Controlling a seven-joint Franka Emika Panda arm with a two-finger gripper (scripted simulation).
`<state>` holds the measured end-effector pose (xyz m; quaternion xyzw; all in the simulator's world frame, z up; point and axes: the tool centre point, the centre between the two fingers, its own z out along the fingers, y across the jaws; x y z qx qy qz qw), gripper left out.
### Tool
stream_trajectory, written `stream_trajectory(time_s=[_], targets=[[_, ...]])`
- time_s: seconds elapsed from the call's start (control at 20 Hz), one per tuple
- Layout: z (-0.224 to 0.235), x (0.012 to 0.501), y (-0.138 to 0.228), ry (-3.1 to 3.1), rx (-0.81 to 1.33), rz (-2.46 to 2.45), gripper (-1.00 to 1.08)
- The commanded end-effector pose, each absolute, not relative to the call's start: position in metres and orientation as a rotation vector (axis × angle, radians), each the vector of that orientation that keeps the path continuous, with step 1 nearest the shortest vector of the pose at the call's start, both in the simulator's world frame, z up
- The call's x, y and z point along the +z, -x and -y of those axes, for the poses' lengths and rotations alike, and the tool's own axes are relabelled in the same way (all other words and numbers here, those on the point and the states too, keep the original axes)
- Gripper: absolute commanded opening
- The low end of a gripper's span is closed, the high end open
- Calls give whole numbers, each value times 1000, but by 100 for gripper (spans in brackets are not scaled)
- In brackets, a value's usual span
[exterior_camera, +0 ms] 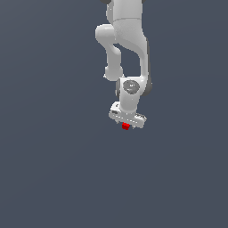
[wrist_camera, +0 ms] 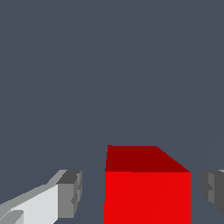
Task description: Pick up the red cube and move it to a goal position.
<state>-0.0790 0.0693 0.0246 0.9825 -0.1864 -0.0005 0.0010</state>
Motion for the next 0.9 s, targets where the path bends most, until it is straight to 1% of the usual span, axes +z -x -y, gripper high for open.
stream_trajectory(time_s=[0.0, 0.1, 0.15, 0.85], targets=[[-72, 21, 80, -3082, 0, 605, 100], [-73, 20, 80, -3081, 0, 608, 100], [-73, 20, 80, -3081, 0, 608, -100], [-70, 24, 80, -3082, 1, 607, -100]])
